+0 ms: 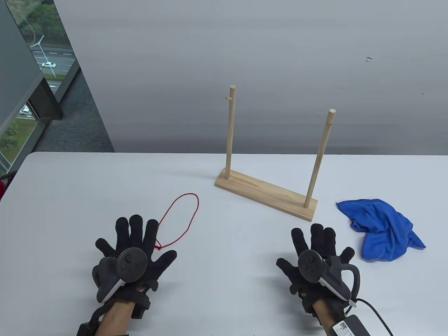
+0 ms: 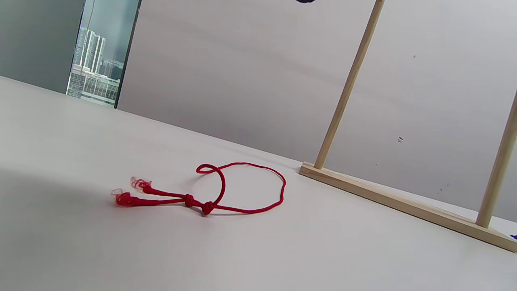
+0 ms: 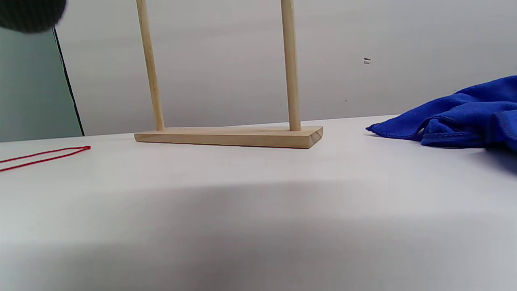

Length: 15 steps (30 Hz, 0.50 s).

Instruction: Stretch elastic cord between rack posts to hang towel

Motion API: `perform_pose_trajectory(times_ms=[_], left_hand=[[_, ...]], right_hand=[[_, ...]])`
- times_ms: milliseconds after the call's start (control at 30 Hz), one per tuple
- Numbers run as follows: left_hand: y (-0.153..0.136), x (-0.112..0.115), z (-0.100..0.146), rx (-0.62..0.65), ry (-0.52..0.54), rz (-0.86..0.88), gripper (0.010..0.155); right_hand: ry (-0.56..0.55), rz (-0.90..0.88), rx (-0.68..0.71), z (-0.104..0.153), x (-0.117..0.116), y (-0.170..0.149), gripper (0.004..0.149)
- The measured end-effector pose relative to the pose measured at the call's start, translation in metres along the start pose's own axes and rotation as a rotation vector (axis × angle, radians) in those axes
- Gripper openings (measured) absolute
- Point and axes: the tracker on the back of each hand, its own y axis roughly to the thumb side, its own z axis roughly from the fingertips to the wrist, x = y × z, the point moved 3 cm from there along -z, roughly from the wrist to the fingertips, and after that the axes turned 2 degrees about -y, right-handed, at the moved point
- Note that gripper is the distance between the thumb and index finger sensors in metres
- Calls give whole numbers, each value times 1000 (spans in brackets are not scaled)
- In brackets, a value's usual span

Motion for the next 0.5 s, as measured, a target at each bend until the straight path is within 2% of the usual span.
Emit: perform_pose_trajectory(times_ms=[233, 400, 500], left_hand=[[-5, -7, 2, -5, 42, 19, 94], [-6, -8, 3, -8, 54, 40, 91], [-6, -10, 3, -2, 74, 39, 90]], right_hand=[[-116, -100, 15, -7, 24, 1, 86], [-130, -252, -23, -24, 44, 2, 84], [-156, -262, -38, -39, 56, 3, 84]])
